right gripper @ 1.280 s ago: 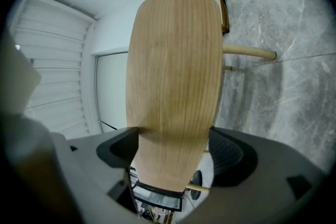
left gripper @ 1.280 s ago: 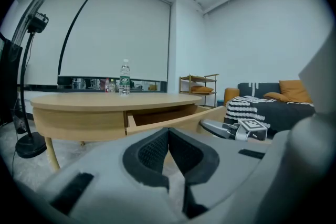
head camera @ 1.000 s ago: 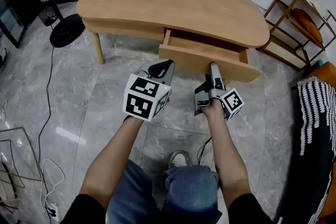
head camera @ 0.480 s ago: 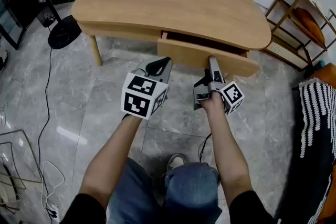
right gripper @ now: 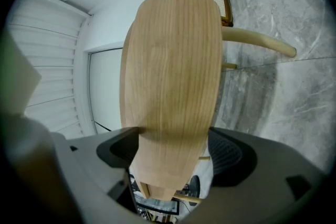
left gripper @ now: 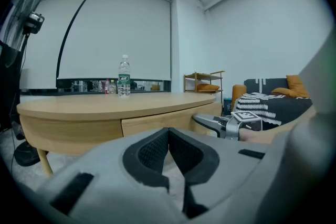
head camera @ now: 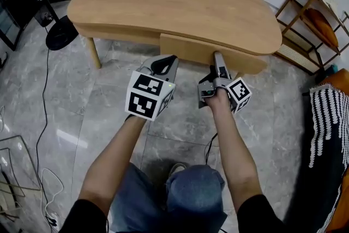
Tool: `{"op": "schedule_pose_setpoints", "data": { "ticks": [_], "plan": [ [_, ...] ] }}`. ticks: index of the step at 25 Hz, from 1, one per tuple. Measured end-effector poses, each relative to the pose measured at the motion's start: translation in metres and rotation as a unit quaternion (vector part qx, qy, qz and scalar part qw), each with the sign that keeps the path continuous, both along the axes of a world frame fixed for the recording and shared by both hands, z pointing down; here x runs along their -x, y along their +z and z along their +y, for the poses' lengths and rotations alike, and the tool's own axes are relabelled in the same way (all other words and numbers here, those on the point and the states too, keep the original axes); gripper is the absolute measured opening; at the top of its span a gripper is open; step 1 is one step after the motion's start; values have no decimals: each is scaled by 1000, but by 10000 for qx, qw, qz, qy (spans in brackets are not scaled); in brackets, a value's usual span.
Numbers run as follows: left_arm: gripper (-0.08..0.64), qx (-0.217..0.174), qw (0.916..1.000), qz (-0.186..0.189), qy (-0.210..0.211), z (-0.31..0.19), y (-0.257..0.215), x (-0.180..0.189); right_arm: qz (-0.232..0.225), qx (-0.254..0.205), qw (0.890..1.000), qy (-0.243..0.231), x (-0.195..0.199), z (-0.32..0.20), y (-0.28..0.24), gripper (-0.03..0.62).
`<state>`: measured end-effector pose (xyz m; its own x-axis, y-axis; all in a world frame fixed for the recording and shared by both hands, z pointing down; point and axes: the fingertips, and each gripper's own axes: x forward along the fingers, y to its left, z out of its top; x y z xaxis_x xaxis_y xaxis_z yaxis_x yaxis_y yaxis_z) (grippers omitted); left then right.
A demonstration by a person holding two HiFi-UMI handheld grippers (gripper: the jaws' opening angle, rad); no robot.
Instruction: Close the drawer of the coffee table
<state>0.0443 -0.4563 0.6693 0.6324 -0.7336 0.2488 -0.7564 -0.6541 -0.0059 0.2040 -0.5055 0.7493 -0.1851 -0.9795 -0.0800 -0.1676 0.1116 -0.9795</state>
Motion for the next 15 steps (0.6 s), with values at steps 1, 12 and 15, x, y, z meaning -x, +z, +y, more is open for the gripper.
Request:
{"op": "schedule_pose_setpoints", "data": {
  "ticks": [1, 12, 15],
  "plan": [
    [2, -5, 10000, -20, 19, -2, 0, -2, -1, -2, 10000, -3, -1, -3, 0, 400],
    [2, 13, 10000, -53, 64, -23, 6, -10, 58, -138, 9999, -33, -5, -34, 0, 400],
    [2, 19, 10000, -67, 42, -28, 8, -9, 69, -161, 9998, -40, -7, -41, 0, 400]
  ]
}}
